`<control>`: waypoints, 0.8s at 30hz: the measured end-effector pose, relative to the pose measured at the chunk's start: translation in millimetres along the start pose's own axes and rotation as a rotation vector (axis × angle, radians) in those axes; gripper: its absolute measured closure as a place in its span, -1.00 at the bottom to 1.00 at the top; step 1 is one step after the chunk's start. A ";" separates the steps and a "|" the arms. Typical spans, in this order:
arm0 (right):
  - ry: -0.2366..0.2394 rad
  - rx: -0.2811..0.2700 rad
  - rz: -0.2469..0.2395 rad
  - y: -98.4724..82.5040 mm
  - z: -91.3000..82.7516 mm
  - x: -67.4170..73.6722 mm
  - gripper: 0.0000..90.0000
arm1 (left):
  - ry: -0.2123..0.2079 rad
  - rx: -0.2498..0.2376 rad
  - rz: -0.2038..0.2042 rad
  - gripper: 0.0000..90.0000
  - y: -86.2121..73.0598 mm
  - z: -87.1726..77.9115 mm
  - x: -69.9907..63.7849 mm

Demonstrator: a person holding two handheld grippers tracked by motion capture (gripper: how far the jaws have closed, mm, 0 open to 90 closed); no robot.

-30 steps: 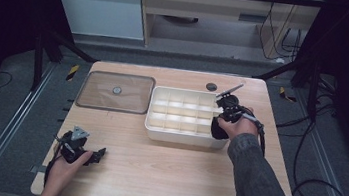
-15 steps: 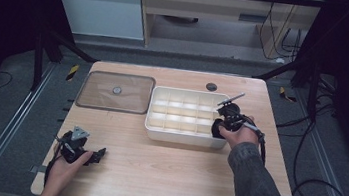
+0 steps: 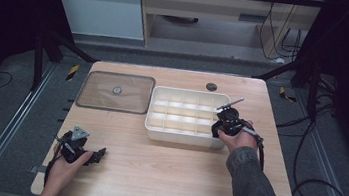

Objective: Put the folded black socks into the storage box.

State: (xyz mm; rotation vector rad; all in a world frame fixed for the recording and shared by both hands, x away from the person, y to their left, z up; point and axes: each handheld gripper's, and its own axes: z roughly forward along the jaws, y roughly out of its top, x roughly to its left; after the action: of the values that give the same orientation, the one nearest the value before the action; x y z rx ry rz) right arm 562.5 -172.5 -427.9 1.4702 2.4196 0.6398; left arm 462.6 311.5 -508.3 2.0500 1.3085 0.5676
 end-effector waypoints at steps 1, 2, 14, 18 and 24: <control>-0.003 -0.003 -0.002 -1.1 0.5 0.0 1.00 | 0.000 0.000 -0.001 -1.00 0.0 0.0 0.0; -0.003 -0.003 -0.002 -1.1 0.5 0.0 1.00 | 0.000 -0.002 -0.003 -1.00 0.0 0.1 -0.2; -0.007 0.017 0.009 -1.8 3.6 -0.1 1.00 | 0.000 -0.002 -0.003 -1.00 0.0 0.2 -0.2; -0.011 0.025 0.000 -2.1 5.0 0.5 1.00 | 0.000 -0.002 -0.002 -1.00 0.0 0.2 -0.1; -0.014 0.052 0.010 -3.2 9.5 1.1 1.00 | 0.000 -0.003 -0.002 -1.00 0.1 0.3 -0.2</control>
State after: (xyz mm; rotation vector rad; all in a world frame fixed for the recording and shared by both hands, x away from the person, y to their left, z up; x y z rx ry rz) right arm 563.4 -170.5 -437.7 1.5028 2.4375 0.5703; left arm 462.8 311.2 -508.4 2.0461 1.3092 0.5685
